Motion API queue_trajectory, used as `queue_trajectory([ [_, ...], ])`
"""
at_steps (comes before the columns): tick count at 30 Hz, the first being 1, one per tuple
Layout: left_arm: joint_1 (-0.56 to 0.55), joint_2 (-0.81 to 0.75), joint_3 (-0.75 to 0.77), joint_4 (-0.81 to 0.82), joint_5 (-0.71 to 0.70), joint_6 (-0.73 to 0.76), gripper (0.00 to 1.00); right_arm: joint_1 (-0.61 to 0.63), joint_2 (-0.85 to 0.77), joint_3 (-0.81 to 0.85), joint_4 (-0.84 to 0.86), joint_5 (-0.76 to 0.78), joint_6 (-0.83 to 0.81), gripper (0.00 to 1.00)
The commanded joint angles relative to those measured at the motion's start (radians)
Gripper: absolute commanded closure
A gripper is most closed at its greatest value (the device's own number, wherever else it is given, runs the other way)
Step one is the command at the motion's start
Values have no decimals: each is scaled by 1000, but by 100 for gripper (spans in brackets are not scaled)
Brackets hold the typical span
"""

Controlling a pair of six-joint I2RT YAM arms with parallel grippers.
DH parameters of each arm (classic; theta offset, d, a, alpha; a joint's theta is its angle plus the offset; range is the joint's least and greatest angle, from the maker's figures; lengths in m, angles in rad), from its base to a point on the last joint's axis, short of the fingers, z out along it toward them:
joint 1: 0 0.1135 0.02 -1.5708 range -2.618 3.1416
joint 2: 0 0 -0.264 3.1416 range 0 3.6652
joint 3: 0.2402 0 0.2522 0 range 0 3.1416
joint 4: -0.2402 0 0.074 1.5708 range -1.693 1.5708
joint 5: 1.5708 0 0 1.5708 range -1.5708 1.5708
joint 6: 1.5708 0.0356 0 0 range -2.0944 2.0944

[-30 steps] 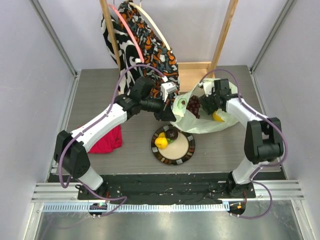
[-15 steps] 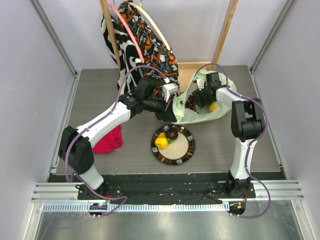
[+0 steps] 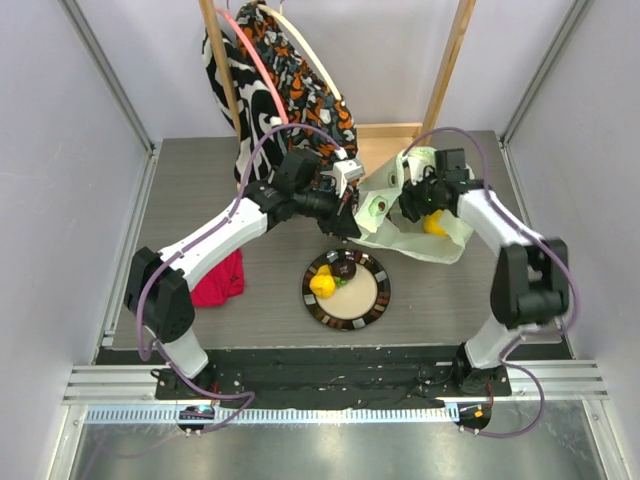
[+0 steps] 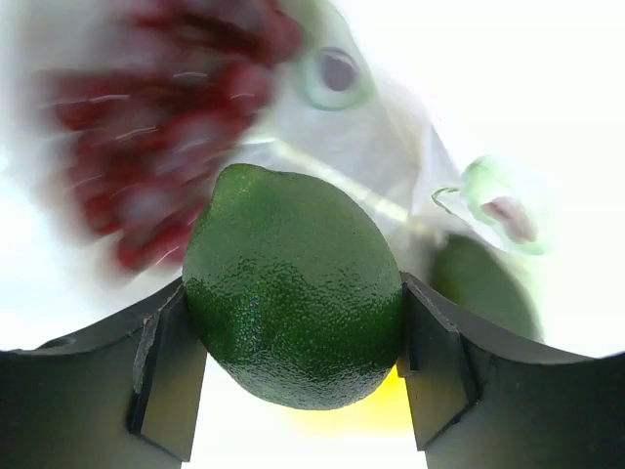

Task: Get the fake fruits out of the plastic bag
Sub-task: Take out the fake fruit from the plastic bag, then place the fake fruit on the plate.

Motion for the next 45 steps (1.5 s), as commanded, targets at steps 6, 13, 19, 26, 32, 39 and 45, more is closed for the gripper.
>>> queue_trajectory([
  [6,-1,8,60,51,-49,-48,100,1,-487,-188,-233,-260,27,67],
  [13,84,5,20,234,-129,-355,100,-1,-643,-210,-435,-266,-65,66],
  [19,98,35,45,247,-129,-373,100,123,-729,-14,-561,-337,-113,66],
  [26,98,89,96,226,-103,-352,100,494,-638,62,-595,-252,-217,64],
  [32,105,66,91,209,-125,-327,100,542,-545,-141,-540,-170,-606,67],
  [39,107,-1,31,203,-142,-288,100,539,-409,-224,-382,-111,-734,67],
  [45,107,-34,-1,189,-148,-268,100,547,-346,-276,-275,-111,-873,65],
])
